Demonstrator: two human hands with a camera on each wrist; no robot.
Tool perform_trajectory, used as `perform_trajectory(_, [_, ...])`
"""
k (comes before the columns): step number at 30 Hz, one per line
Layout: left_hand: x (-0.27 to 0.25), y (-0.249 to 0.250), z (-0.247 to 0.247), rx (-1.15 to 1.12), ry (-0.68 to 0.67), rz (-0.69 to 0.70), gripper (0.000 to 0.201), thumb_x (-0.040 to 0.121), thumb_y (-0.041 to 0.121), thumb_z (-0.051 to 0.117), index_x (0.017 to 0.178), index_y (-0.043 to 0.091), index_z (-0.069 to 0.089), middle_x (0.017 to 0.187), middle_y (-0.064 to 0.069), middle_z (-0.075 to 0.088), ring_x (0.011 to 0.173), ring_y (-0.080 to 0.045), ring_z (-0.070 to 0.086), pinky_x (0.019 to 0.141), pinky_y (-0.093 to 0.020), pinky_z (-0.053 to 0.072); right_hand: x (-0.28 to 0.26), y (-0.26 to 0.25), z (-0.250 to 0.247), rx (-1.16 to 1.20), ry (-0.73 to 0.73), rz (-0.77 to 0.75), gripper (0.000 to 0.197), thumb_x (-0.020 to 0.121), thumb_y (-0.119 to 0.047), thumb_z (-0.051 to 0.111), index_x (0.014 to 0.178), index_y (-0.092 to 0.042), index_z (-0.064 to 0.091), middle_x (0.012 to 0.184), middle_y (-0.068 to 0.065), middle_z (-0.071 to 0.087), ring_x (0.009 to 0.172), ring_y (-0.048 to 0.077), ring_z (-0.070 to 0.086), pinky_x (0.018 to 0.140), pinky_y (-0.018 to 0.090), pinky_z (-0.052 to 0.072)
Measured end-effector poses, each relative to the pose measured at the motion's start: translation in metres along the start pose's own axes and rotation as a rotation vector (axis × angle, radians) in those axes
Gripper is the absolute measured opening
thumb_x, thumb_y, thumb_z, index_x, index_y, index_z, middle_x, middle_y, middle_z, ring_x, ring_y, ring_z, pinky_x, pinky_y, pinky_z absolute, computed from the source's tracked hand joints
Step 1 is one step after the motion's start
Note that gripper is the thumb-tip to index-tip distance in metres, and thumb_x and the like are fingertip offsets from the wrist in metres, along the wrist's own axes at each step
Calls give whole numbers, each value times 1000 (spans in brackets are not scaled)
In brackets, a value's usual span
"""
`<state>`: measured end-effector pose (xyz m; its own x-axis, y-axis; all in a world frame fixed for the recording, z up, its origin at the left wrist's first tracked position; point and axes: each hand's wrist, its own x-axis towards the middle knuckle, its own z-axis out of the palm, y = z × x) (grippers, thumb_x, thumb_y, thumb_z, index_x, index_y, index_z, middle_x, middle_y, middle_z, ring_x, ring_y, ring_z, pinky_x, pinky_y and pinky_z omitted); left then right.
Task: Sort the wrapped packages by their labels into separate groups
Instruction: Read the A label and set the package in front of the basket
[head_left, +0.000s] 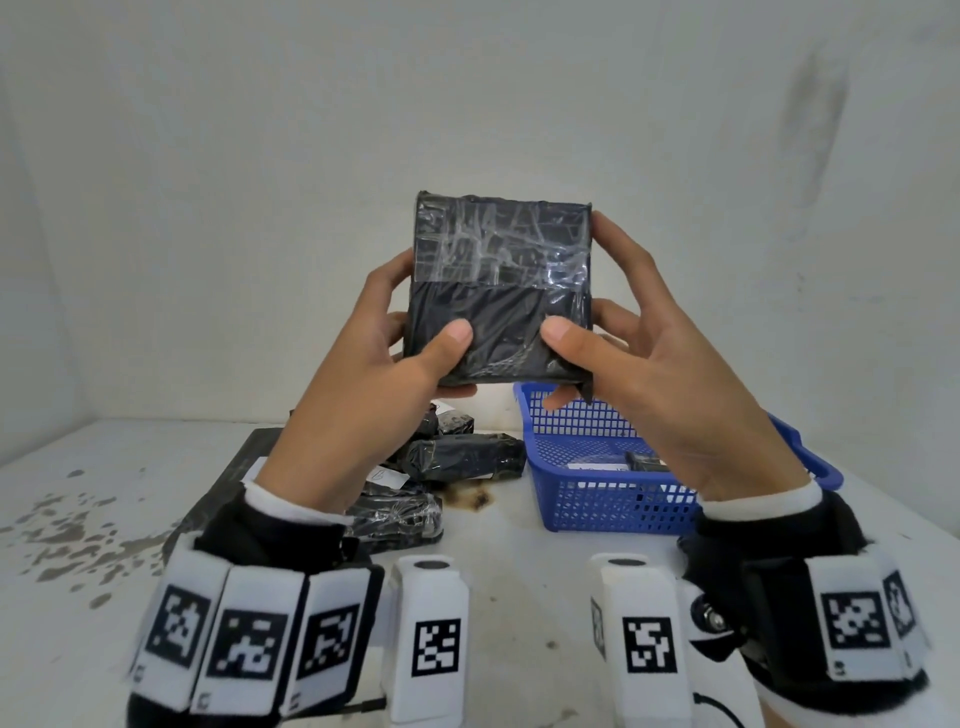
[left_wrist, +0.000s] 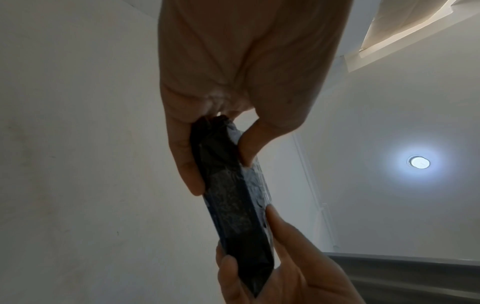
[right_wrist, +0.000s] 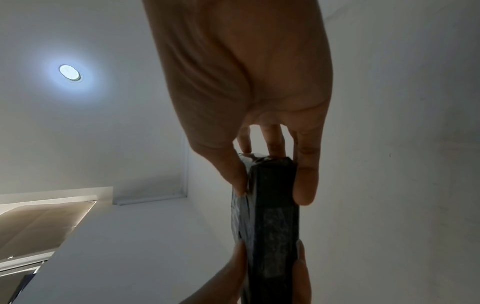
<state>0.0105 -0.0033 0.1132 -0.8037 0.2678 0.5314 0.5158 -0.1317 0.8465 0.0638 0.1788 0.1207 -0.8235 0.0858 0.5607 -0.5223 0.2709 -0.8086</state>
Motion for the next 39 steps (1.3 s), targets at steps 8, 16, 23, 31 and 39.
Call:
perform_trajectory(8, [-1, 2, 4, 7, -12, 12, 58, 93, 15, 60, 142, 34, 36, 114, -2, 68, 94, -16, 72, 82, -36, 59, -2, 0, 5, -119, 33, -26, 104, 69, -38, 84, 150, -54, 21, 121, -8, 69, 97, 18, 73, 66, 33, 59])
perform_trajectory(16, [-1, 5, -2, -25, 28, -19, 42, 96, 19, 55, 136, 30, 45, 103, -4, 74, 87, -16, 73, 75, -36, 61, -1, -1, 4, -49, 27, -11, 93, 73, -40, 76, 150, -51, 25, 117, -3, 72, 94, 24, 74, 69, 38, 59])
perform_trajectory(23, [-3, 8, -1, 20, 63, -24, 36, 94, 23, 60, 127, 33, 50, 87, 4, 77, 78, -13, 73, 74, -29, 57, -1, -1, 3, -16, 32, -8, 76, 86, -32, 69, 149, -49, 29, 115, 2, 73, 89, 24, 76, 68, 40, 61])
perform_trajectory(31, [-5, 7, 6, 126, 88, 11, 44, 84, 29, 71, 119, 36, 46, 92, 3, 76, 78, -12, 73, 81, -40, 58, 0, 2, 7, -69, 123, -39, 84, 75, -37, 81, 144, -49, 34, 109, -2, 75, 90, 14, 76, 79, 34, 60])
perform_trajectory(39, [-4, 6, 4, 133, 180, 5, 34, 80, 44, 69, 103, 25, 52, 81, 7, 76, 68, -7, 70, 59, -21, 50, -2, -2, 9, -53, 162, -40, 56, 86, -32, 75, 133, -47, 48, 100, -4, 74, 84, 24, 76, 83, 47, 62])
